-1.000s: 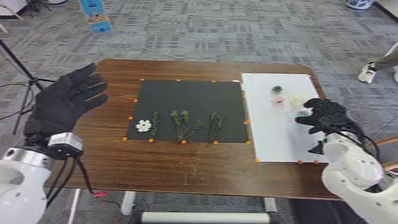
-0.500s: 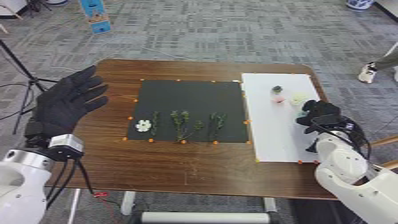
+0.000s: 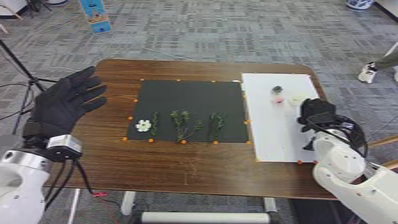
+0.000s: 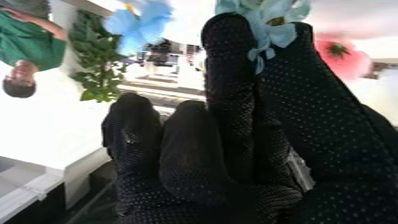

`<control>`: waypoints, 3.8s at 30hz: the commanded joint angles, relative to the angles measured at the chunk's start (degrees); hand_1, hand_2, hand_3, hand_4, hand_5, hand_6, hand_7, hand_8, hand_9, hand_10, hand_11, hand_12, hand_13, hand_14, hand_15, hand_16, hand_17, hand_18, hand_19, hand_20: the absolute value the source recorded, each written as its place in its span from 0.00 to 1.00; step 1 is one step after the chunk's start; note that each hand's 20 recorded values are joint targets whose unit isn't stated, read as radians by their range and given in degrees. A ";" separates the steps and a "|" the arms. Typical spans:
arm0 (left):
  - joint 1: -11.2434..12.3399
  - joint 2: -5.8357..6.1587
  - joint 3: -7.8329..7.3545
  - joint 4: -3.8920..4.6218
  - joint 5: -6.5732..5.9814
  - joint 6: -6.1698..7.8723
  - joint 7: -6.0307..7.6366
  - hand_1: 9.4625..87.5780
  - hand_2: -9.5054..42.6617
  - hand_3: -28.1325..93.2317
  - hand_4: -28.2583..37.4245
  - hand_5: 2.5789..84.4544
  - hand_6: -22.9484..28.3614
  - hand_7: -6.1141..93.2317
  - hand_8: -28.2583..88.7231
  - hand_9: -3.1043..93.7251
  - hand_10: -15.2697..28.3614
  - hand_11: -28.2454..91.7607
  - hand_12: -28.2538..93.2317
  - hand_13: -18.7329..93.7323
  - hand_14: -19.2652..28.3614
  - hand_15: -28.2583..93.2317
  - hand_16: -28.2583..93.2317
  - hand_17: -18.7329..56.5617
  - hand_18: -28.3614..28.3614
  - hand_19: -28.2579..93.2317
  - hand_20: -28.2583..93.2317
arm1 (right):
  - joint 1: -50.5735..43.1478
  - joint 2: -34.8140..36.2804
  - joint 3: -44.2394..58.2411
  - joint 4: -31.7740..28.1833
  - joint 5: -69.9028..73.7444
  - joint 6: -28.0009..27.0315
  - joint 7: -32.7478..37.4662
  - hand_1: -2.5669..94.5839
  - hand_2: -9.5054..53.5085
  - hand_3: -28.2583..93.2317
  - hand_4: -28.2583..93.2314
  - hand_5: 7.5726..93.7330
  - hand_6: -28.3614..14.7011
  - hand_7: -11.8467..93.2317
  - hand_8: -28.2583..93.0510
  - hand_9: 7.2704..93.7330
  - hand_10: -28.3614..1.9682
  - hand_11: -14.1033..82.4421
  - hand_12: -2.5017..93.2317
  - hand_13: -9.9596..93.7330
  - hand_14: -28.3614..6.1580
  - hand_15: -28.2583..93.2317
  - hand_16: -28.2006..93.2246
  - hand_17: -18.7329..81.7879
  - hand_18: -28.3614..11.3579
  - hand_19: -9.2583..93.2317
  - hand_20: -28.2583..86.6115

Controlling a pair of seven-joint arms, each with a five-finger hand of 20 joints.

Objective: Arrange flowers

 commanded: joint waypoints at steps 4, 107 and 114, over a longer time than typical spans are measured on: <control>0.24 0.45 -1.52 -0.78 0.21 0.59 -0.47 0.18 0.14 0.82 0.00 0.35 0.50 0.26 0.16 0.34 0.64 0.44 0.38 0.38 0.72 0.48 0.24 0.13 0.90 0.61 0.31 | 14.40 -1.56 -7.31 -7.08 2.73 6.75 -8.43 0.56 0.00 0.90 0.00 0.78 0.71 0.50 0.29 0.90 0.79 0.39 0.54 0.86 0.74 0.95 0.53 0.68 0.22 1.00 0.82; -20.78 7.15 13.90 5.43 -0.03 -3.57 2.71 0.18 0.13 0.82 0.00 0.38 0.52 0.26 0.16 0.36 0.66 0.44 0.38 0.40 0.72 0.49 0.23 0.14 0.91 0.62 0.31 | 52.94 -47.41 -57.56 29.61 9.04 0.68 -12.80 0.48 0.00 0.89 0.00 0.64 0.82 0.36 0.16 0.73 0.81 0.31 0.19 0.86 0.78 0.96 0.54 0.69 0.25 1.00 0.84; -19.16 6.85 12.77 4.83 -0.04 -3.14 2.85 0.18 0.13 0.82 0.00 0.38 0.52 0.26 0.16 0.36 0.66 0.44 0.38 0.40 0.72 0.49 0.23 0.14 0.91 0.62 0.31 | 52.72 -46.32 -56.18 26.66 7.96 0.52 -12.80 0.47 0.00 0.90 0.00 0.62 0.81 0.36 0.14 0.72 0.79 0.32 0.18 0.85 0.77 0.96 0.54 0.68 0.25 1.00 0.84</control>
